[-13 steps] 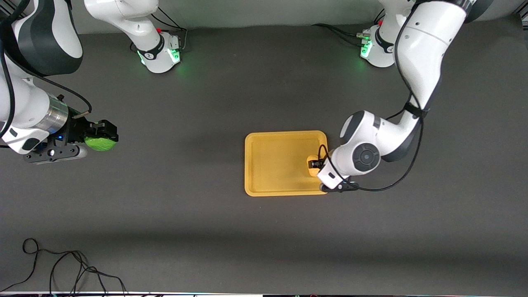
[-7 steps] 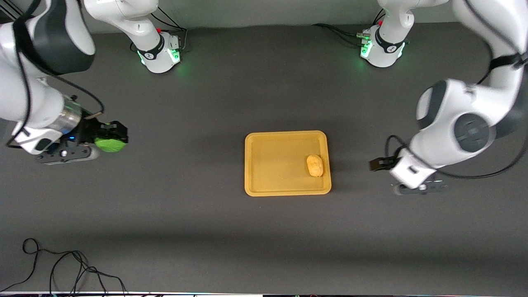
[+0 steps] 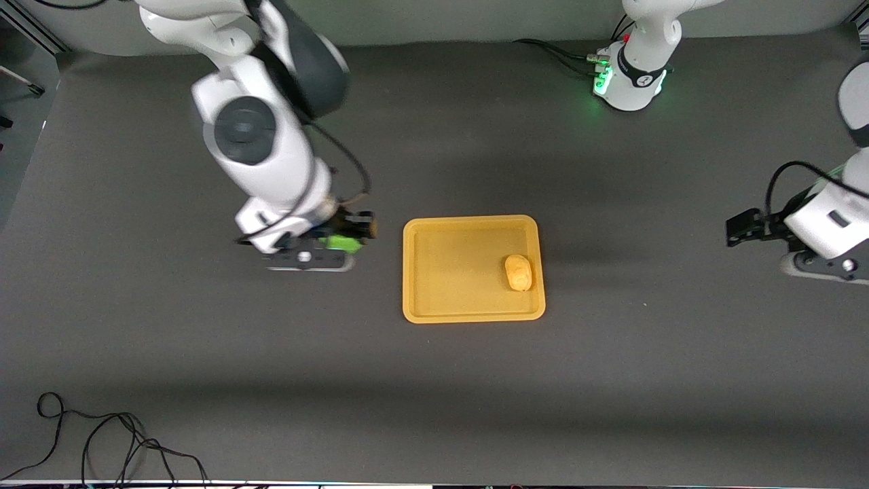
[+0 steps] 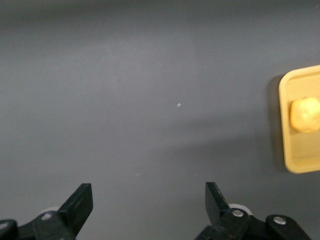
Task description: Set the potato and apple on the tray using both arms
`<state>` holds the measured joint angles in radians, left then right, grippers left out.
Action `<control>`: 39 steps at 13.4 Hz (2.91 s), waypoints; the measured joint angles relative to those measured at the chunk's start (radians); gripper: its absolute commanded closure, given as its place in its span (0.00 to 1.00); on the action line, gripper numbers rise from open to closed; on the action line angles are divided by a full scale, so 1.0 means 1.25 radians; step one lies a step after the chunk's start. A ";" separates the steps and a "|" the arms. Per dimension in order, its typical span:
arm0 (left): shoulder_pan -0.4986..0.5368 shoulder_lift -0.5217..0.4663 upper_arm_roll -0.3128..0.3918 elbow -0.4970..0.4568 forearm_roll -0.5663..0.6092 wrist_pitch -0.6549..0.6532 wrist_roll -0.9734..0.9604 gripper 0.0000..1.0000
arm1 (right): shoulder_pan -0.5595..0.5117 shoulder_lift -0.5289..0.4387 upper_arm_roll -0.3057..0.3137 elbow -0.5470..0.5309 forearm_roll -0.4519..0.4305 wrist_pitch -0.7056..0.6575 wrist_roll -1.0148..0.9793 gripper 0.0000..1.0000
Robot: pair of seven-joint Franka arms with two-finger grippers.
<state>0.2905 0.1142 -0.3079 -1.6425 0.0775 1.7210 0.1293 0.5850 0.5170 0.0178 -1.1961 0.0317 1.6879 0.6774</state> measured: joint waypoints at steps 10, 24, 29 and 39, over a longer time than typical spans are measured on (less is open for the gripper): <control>0.054 -0.096 0.002 -0.122 -0.032 0.014 0.075 0.00 | 0.161 0.350 -0.010 0.132 -0.033 0.294 0.235 0.53; -0.206 -0.105 0.296 -0.123 -0.060 0.023 0.105 0.00 | 0.173 0.441 -0.013 0.161 -0.089 0.373 0.239 0.00; -0.209 -0.112 0.272 -0.116 -0.060 0.012 0.105 0.00 | 0.158 0.252 -0.019 0.202 -0.089 0.119 0.240 0.00; -0.210 -0.111 0.253 -0.067 -0.059 -0.022 0.105 0.00 | -0.092 -0.233 -0.020 -0.156 -0.063 -0.069 -0.083 0.00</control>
<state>0.0278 -0.0250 0.0083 -1.7266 0.0043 1.6940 0.2603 0.4703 0.2254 -0.0073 -1.3912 -0.0466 1.6016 0.5738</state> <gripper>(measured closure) 0.000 0.000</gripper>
